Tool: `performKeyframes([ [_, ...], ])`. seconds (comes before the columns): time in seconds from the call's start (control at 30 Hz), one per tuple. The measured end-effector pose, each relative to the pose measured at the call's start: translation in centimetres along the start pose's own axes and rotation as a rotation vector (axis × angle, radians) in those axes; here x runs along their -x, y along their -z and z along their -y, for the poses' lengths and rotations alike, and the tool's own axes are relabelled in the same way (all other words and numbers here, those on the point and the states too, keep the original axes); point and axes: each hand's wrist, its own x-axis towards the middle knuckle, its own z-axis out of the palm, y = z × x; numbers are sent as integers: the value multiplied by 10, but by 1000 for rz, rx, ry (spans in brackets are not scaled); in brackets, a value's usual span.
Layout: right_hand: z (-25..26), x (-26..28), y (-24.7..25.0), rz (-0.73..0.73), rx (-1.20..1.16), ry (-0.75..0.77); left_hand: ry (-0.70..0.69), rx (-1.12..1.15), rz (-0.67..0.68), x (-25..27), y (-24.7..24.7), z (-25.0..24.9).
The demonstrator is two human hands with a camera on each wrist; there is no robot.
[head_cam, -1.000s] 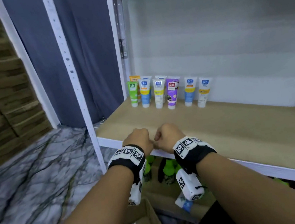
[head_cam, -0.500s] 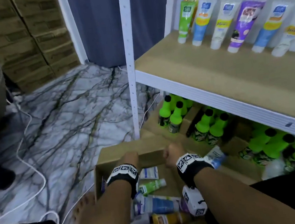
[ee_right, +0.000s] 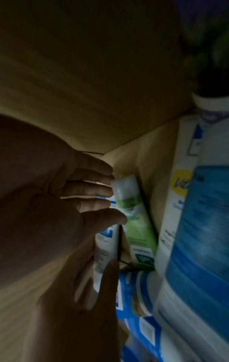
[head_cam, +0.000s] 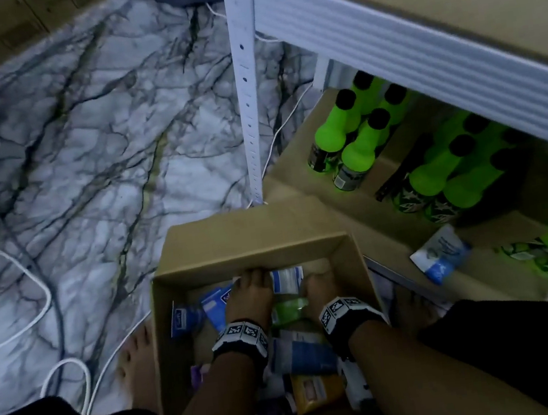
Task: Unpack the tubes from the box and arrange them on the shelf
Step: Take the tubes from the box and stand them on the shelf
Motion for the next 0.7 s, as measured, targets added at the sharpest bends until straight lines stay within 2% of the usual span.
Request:
performKeyframes([
  [0.1, 4, -7, -7, 10, 45, 22, -31, -13, -75, -15, -15, -3],
  [0.4, -12, -17, -15, 104, -44, -26, -24, -82, -41, -24, -30, -6],
  [0.5, -11, -10, -13, 175, -20, -74, -9, -67, 45, -18, -26, -2],
  [0.57, -10, 6, 2, 217, 4, -94, -3, -7, 47, -16, -20, 0],
  [0.67, -3, 35, 36, 220, 19, -139, 6, -107, 141, 4, 18, 0],
  [0.7, -1, 44, 47, 174, -11, -133, 15, -106, 173, 10, 28, 0],
])
